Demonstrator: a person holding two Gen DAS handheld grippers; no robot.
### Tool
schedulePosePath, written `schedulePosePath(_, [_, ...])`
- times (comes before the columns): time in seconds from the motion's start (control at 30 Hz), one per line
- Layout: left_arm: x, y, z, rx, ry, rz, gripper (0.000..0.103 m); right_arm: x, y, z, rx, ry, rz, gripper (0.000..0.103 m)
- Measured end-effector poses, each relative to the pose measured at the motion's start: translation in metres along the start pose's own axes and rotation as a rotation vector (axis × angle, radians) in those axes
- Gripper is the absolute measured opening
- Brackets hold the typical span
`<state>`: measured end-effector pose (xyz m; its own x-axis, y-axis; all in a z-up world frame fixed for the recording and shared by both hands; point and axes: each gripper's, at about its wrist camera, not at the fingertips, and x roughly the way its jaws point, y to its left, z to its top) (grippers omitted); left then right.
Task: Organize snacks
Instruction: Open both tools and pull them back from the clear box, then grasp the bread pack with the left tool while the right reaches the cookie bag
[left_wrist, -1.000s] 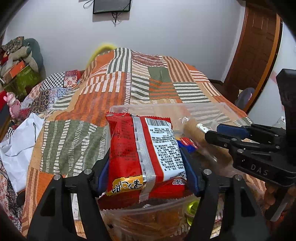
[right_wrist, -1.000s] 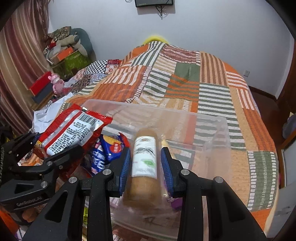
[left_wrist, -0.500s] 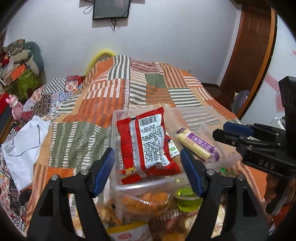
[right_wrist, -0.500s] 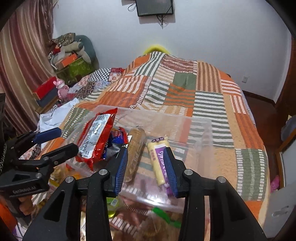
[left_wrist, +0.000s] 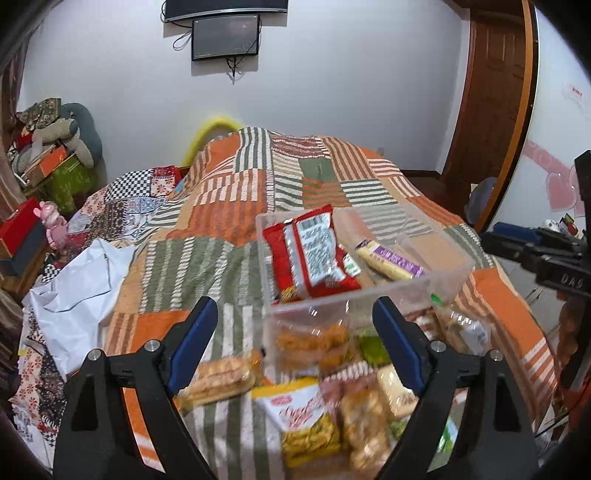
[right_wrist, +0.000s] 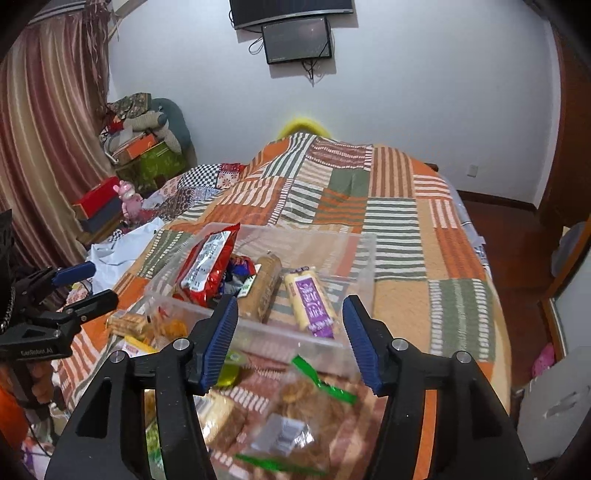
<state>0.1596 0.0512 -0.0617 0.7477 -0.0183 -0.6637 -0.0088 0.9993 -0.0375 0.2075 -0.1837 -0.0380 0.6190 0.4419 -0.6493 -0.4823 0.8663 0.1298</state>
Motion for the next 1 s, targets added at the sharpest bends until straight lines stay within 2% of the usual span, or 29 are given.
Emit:
schedulePosePath(0.13, [-0.006, 0.008, -0.018, -0.006, 0.022, 0.019, 0.087, -0.005, -0.002, -0.013, -0.004, 0.002, -0.015, 0.058])
schedulePosePath(0.23, [-0.009, 0.018, -0.034, -0.022, 0.045, 0.024, 0.087, -0.006, -0.002, -0.023, -0.015, 0.009, -0.034, 0.064])
schedulePosePath(0.47, [-0.004, 0.04, -0.061, -0.046, 0.094, 0.063, 0.087, 0.005, -0.004, -0.051, -0.01, 0.077, -0.047, 0.065])
schedulePosePath(0.7, [0.02, 0.065, -0.062, -0.094, 0.118, 0.071, 0.087, 0.012, -0.006, -0.069, 0.025, 0.124, -0.042, 0.071])
schedulePosePath(0.87, [0.046, 0.07, -0.057, -0.017, 0.129, 0.069, 0.087, 0.019, -0.007, -0.079, 0.043, 0.159, -0.037, 0.071])
schedulePosePath(1.0, [0.068, 0.072, -0.052, 0.02, 0.158, 0.022, 0.087, 0.026, -0.01, -0.084, 0.072, 0.179, -0.027, 0.076])
